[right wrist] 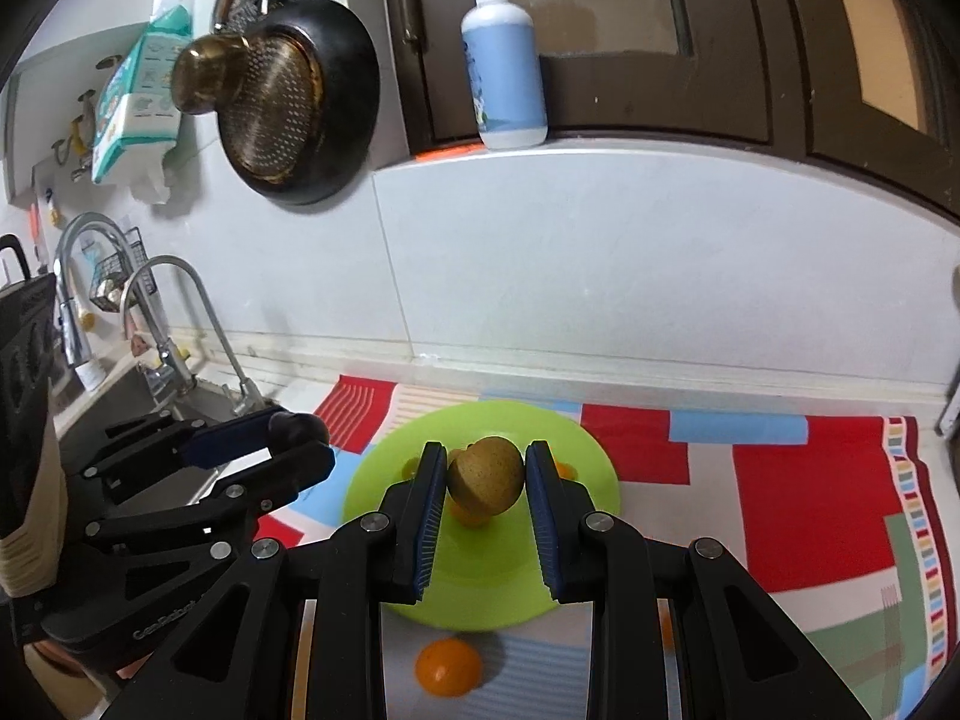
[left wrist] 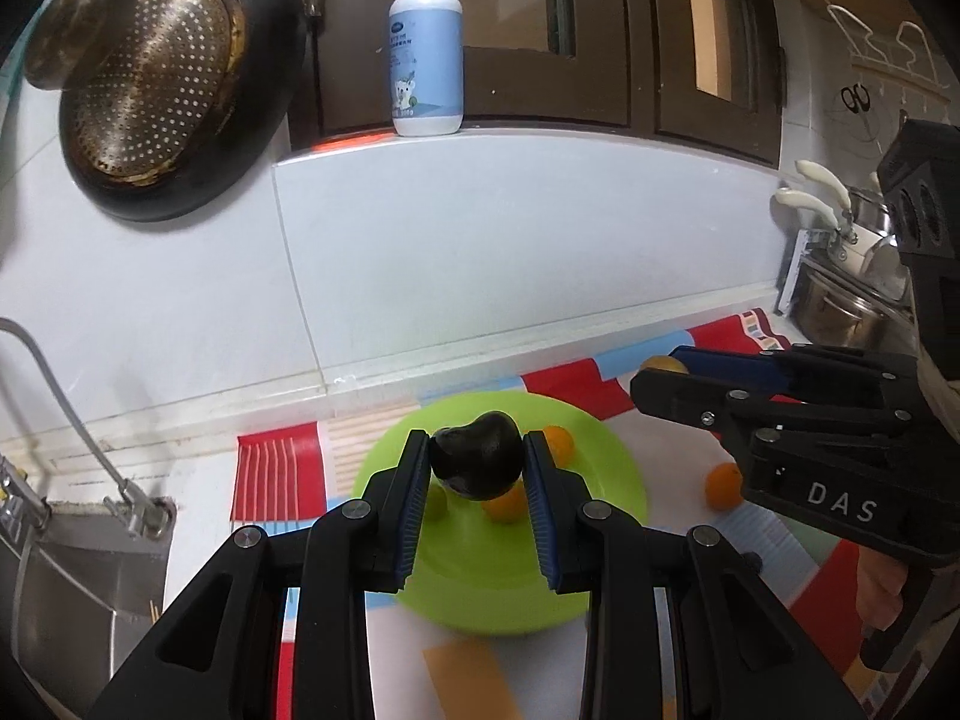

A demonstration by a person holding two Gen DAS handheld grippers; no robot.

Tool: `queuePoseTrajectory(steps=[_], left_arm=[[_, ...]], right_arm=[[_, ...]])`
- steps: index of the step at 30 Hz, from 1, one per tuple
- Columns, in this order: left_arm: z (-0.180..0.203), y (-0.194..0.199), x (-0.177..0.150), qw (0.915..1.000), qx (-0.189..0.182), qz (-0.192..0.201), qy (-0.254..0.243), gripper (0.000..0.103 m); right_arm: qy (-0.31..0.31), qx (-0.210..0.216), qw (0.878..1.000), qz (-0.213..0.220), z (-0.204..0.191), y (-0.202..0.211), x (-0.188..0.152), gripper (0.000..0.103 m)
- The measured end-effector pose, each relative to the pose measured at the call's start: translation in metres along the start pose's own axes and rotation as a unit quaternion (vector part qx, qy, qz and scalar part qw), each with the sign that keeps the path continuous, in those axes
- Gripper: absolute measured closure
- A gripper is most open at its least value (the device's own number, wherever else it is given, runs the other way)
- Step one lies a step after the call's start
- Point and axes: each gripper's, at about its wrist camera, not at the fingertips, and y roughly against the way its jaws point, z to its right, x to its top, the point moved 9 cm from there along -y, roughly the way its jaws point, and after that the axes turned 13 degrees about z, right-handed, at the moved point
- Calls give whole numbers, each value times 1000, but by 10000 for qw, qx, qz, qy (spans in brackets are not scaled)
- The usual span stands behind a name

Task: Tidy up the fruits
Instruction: 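Carry the plum in the left tool over the plate while the right tool carries its fruit there, then open the left tool onto the plate while the right tool releases its fruit there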

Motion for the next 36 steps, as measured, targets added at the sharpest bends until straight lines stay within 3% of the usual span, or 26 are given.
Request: queuePoseTrajectory(steps=[12,21,36], left_arm=[[-25,-71,-18,9993,-51,-340,135,72],[-27,-118,-45,9961,-432,-748,182,72],[-22,-133,-53,9950,-420,-902,40,67]], right_arm=[[-42,-85,9988,-478,18,-75,-7,75],[7,-170,9961,-867,27,-114,-28,75],[-53,-191,9944,-1033,32,-135,-43,75]])
